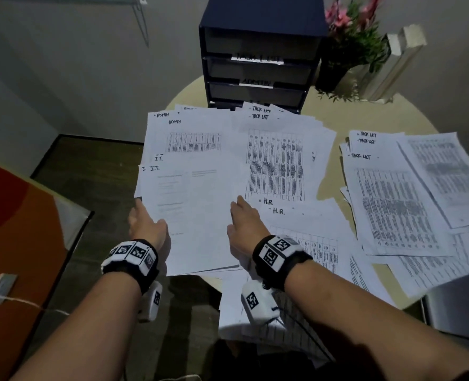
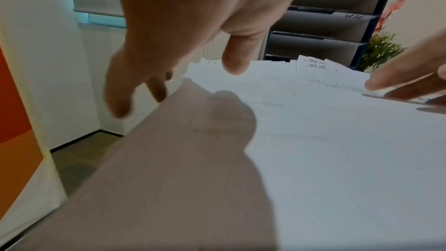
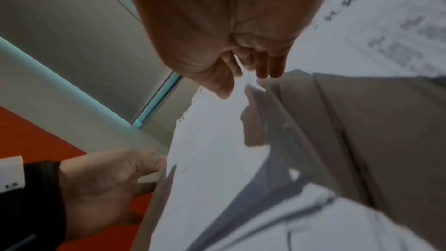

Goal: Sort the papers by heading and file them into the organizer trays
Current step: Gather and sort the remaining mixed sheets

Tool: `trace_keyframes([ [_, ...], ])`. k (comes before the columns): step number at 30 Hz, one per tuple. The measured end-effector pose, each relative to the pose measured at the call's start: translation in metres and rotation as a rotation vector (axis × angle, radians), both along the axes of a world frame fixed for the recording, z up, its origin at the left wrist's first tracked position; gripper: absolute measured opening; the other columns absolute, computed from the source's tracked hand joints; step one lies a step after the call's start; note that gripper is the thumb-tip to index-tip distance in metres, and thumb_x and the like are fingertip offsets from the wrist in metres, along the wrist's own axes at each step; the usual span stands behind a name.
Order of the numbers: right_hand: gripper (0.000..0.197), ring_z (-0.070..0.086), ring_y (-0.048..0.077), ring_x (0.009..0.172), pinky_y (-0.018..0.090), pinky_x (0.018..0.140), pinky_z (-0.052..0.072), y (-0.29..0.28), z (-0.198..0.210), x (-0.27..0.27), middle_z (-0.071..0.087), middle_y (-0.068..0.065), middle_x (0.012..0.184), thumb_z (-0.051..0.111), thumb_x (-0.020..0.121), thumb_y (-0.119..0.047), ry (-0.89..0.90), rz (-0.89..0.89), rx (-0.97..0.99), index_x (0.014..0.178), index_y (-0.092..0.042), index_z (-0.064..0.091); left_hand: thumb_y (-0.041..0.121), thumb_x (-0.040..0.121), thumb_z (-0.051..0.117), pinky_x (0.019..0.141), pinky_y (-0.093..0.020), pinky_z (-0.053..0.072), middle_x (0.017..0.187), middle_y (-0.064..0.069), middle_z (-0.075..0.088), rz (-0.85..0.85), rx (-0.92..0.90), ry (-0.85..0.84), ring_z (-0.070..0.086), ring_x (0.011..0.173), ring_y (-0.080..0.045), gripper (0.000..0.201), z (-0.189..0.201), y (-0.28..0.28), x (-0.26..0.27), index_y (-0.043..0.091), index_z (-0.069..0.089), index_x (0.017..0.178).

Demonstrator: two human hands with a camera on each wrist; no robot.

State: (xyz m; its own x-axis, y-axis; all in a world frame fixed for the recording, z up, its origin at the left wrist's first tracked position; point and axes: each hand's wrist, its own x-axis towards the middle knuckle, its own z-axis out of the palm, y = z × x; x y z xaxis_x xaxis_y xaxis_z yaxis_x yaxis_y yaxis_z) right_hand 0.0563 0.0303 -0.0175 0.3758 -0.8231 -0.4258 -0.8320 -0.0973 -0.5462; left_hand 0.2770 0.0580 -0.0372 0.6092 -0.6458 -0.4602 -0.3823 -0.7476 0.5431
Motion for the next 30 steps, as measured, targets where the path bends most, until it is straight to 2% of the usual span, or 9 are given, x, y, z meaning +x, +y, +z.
trace_keyframes([
  [2, 0.050, 0.026, 0.026, 0.143, 0.031, 0.116, 0.022, -0.008, 0.007, -0.020, 0.027, 0.014, 0.155, 0.047, 0.099, -0.013, -0.073, -0.034, -0.024, 0.148, -0.007, 0.035, 0.014, 0.096, 0.054, 0.121, -0.052, 0.013, 0.164, -0.007, -0.003, -0.050, -0.008, -0.104, 0.005, 0.150, -0.032, 0.079, 0.009, -0.008, -0.009, 0.024, 0.005, 0.157],
  [5, 0.025, 0.050, 0.026, 0.116, 0.035, 0.103, 0.038, -0.021, 0.017, -0.066, 0.051, 0.012, 0.123, 0.049, 0.099, -0.018, -0.117, -0.110, -0.008, 0.118, -0.023, 0.063, 0.024, 0.097, 0.054, 0.117, -0.063, -0.002, 0.164, -0.001, -0.012, -0.204, 0.021, -0.208, -0.012, 0.151, -0.026, 0.079, 0.028, -0.026, -0.036, 0.028, 0.001, 0.157],
  [6, 0.027, 0.052, 0.025, 0.119, 0.037, 0.105, 0.040, -0.024, 0.023, -0.085, 0.052, 0.011, 0.129, 0.049, 0.099, -0.020, -0.114, -0.143, 0.020, 0.122, -0.021, 0.063, 0.026, 0.098, 0.053, 0.115, -0.063, -0.003, 0.164, -0.001, -0.012, -0.261, 0.015, -0.224, -0.014, 0.150, -0.025, 0.079, 0.034, -0.033, -0.049, 0.028, 0.001, 0.157],
  [9, 0.040, 0.050, 0.021, 0.131, 0.036, 0.110, 0.039, -0.028, 0.037, -0.155, 0.045, 0.004, 0.147, 0.049, 0.101, -0.025, -0.048, -0.276, 0.100, 0.140, -0.016, 0.051, 0.031, 0.096, 0.054, 0.115, -0.063, -0.003, 0.164, 0.000, -0.011, -0.436, -0.064, -0.246, -0.014, 0.150, -0.026, 0.079, 0.046, -0.052, -0.099, 0.028, 0.003, 0.157],
  [15, 0.041, 0.047, 0.024, 0.131, 0.030, 0.107, 0.034, -0.025, 0.036, -0.298, 0.048, 0.008, 0.146, 0.052, 0.100, -0.024, 0.152, -0.499, 0.059, 0.140, -0.015, 0.052, 0.036, 0.094, 0.057, 0.115, -0.063, 0.002, 0.165, -0.002, -0.008, -0.745, -0.096, -0.193, -0.013, 0.150, -0.028, 0.079, 0.050, -0.067, -0.220, 0.028, 0.009, 0.156],
  [20, 0.039, 0.047, 0.026, 0.131, 0.035, 0.109, 0.036, -0.021, 0.027, -0.394, 0.051, 0.010, 0.144, 0.050, 0.101, -0.021, 0.144, -0.655, 0.059, 0.138, -0.012, 0.053, 0.037, 0.092, 0.060, 0.115, -0.058, 0.015, 0.164, -0.005, -0.002, -0.915, -0.050, -0.166, -0.003, 0.150, -0.030, 0.079, 0.033, -0.072, -0.308, 0.024, 0.014, 0.156],
  [23, 0.036, 0.049, 0.030, 0.127, 0.035, 0.107, 0.037, -0.028, 0.018, -0.437, 0.054, 0.014, 0.139, 0.049, 0.099, -0.015, 0.139, -0.747, -0.010, 0.133, -0.009, 0.058, 0.033, 0.093, 0.062, 0.119, -0.045, 0.021, 0.163, -0.011, 0.006, -0.906, -0.059, -0.004, 0.010, 0.150, -0.028, 0.078, 0.023, -0.083, -0.352, 0.017, 0.019, 0.155],
  [26, 0.037, 0.054, 0.031, 0.124, 0.035, 0.106, 0.042, -0.039, 0.003, -0.465, 0.053, 0.016, 0.136, 0.051, 0.096, -0.010, 0.110, -0.785, -0.128, 0.132, -0.006, 0.059, 0.027, 0.093, 0.063, 0.116, -0.043, 0.030, 0.159, -0.014, 0.022, -0.775, -0.071, 0.125, 0.029, 0.144, -0.029, 0.073, 0.017, -0.101, -0.391, 0.011, 0.025, 0.153],
  [30, 0.058, 0.027, 0.029, 0.144, 0.039, 0.119, 0.023, -0.053, -0.015, -0.482, 0.026, 0.010, 0.158, 0.054, 0.096, -0.024, 0.240, -0.545, -0.153, 0.151, -0.014, 0.035, 0.024, 0.093, 0.063, 0.111, -0.038, 0.037, 0.154, -0.014, 0.035, -0.591, -0.043, 0.160, 0.040, 0.138, -0.031, 0.066, 0.009, -0.126, -0.425, 0.008, 0.034, 0.150],
])
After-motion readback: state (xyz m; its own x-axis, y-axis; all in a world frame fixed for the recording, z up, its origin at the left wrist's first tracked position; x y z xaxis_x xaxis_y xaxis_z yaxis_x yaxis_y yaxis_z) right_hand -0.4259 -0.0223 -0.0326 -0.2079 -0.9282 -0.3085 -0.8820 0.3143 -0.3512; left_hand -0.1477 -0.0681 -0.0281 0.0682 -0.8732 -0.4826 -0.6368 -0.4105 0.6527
